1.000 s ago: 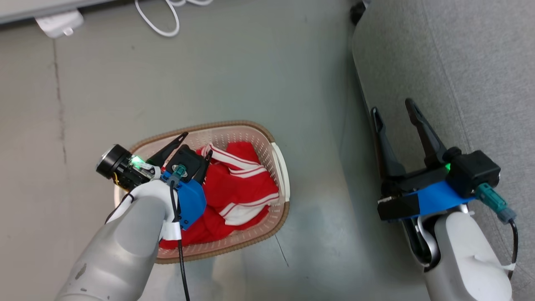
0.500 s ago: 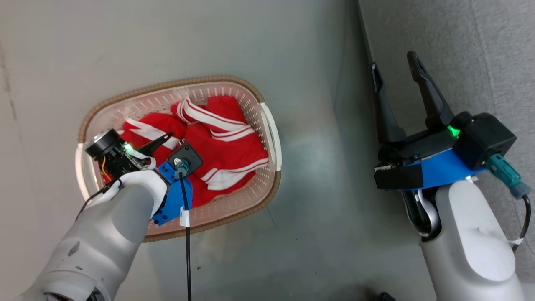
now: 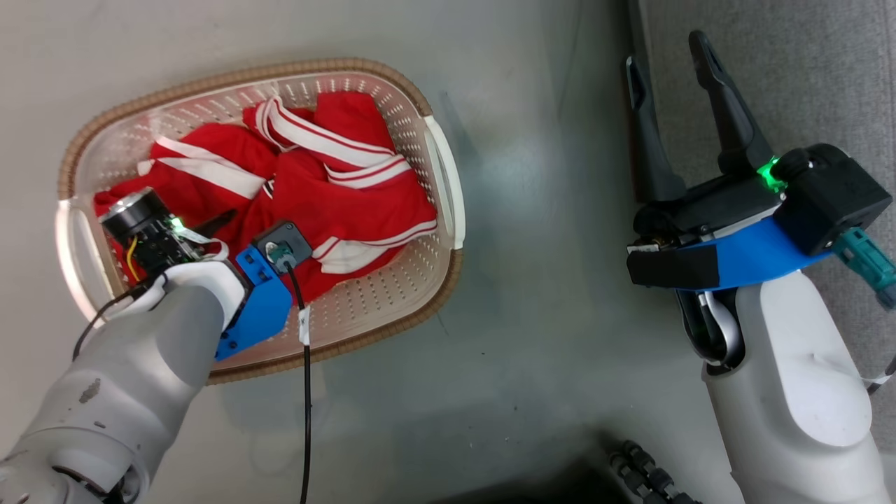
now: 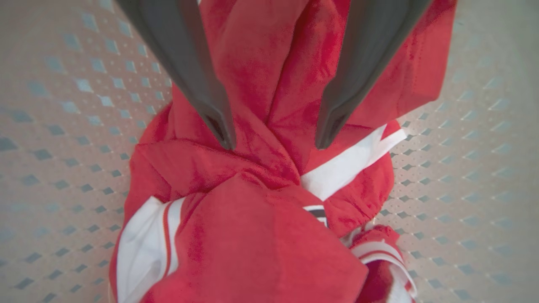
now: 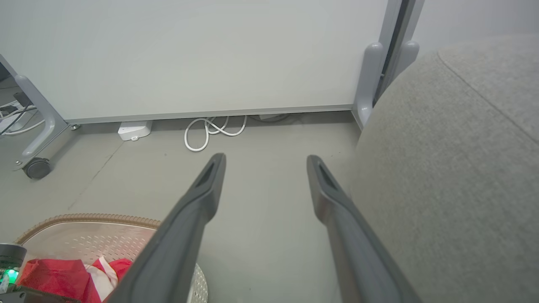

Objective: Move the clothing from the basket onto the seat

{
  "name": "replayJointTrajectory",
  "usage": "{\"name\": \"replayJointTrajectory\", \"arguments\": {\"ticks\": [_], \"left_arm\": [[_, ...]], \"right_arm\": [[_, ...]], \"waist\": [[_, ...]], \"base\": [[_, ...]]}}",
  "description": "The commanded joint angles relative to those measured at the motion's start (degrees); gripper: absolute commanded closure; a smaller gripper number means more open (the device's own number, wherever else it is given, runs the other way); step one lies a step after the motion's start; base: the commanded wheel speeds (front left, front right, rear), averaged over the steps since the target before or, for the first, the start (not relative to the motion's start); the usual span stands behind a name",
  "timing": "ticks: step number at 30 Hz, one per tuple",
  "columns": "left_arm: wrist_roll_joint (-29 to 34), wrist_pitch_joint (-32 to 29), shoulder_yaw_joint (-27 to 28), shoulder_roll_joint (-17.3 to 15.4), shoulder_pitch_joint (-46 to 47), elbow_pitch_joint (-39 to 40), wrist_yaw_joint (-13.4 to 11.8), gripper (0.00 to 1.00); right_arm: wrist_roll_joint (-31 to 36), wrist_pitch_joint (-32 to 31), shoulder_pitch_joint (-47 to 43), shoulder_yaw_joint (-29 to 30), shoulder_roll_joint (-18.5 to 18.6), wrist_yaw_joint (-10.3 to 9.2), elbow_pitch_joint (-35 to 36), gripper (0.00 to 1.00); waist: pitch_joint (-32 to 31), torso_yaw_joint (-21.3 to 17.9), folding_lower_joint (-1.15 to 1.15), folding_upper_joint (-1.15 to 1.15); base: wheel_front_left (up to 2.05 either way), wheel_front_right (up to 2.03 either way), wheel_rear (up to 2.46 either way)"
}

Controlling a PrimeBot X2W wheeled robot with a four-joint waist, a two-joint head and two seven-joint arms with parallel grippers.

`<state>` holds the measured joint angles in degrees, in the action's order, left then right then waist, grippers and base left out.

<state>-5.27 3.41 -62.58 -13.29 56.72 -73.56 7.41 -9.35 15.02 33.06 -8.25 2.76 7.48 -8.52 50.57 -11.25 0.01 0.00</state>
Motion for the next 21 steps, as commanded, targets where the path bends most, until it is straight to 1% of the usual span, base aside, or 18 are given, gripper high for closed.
{"name": "replayJointTrajectory", "arguments": {"ticks": [1, 9, 19, 20, 21], "left_arm": [[-1.0, -1.7, -1.1, -0.7, 1.3, -0.1, 0.1, 0.0], [-5.3, -7.2, -5.8, -2.0, 3.0, -0.2, 0.1, 0.0], [-7.7, -11.1, -8.3, -3.2, 5.2, -0.3, 0.1, 0.0], [-7.7, -11.7, -8.6, -3.2, 5.3, -0.3, 0.1, 0.17], [-7.5, -11.8, -8.9, -3.1, 5.4, -0.2, 0.1, 0.58]], "right_arm": [[-0.4, 0.2, 1.4, -0.1, 0.2, 0.03, 0.5, 0.0], [-1.3, 0.2, 2.7, 0.0, 0.2, 0.03, 1.5, 0.0], [-1.5, 0.2, 3.5, 0.2, 0.2, 0.03, 2.5, 0.0], [-1.5, 0.2, 3.5, 0.2, 0.2, 0.03, 2.6, 0.0], [-1.5, 0.2, 3.6, 0.2, 0.2, 0.03, 2.6, 0.0]], "waist": [[2.0, -0.6, -0.01, 0.0], [5.6, -1.7, -0.01, 0.0], [8.1, -2.3, -0.01, 0.0], [8.3, -2.3, -0.01, 0.0], [8.3, -2.3, -0.01, 0.0]], "base": [[0.0, 0.0, 0.0], [0.0, 0.0, 0.0], [0.0, 0.0, 0.0], [0.0, 0.0, 0.0], [0.0, 0.0, 0.0]]}}
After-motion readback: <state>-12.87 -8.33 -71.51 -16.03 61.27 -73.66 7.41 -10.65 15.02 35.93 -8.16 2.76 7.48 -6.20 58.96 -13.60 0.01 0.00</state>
